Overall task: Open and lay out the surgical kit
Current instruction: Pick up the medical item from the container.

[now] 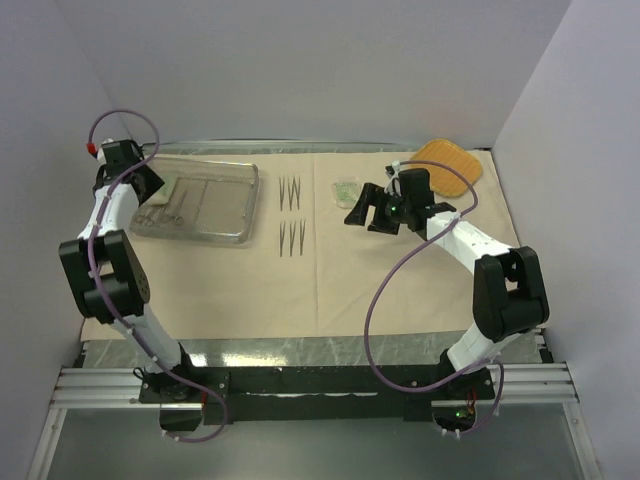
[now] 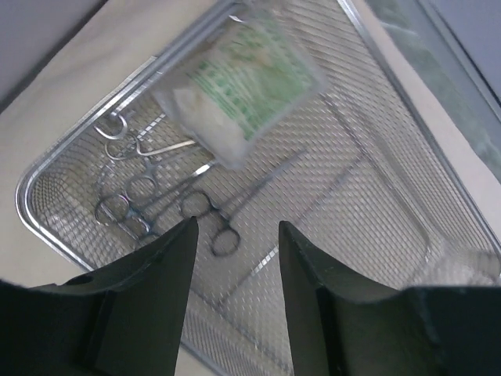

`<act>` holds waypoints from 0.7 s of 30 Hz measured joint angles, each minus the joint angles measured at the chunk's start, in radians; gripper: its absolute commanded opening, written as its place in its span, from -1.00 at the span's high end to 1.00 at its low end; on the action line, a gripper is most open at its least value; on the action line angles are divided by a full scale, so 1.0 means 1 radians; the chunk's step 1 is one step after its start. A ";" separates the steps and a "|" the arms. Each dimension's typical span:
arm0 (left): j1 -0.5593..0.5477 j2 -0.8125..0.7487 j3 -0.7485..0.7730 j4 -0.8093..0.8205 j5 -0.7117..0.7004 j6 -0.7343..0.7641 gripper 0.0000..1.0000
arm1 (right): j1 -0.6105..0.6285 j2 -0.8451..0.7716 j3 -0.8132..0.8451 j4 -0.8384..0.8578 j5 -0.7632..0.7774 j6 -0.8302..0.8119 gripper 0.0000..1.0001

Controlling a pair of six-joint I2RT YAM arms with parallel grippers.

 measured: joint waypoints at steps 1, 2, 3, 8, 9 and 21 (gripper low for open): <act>0.017 0.032 0.013 0.003 0.008 -0.014 -0.03 | 0.000 -0.003 -0.008 -0.007 0.005 -0.004 -0.83; 0.032 0.063 0.026 0.003 0.011 -0.024 -0.03 | 0.000 -0.006 -0.014 -0.011 0.009 -0.008 -0.83; 0.043 0.090 0.037 0.003 0.014 -0.036 -0.03 | 0.000 -0.010 -0.020 -0.011 0.012 -0.011 -0.83; 0.083 0.215 0.106 0.005 0.021 -0.095 0.00 | 0.000 -0.034 -0.034 -0.018 0.029 -0.034 -0.83; 0.087 0.237 0.121 0.005 0.021 -0.105 0.00 | 0.000 -0.038 -0.036 -0.018 0.032 -0.038 -0.83; 0.087 0.366 0.201 0.040 0.074 -0.202 0.17 | 0.000 -0.042 -0.042 -0.023 0.041 -0.052 -0.83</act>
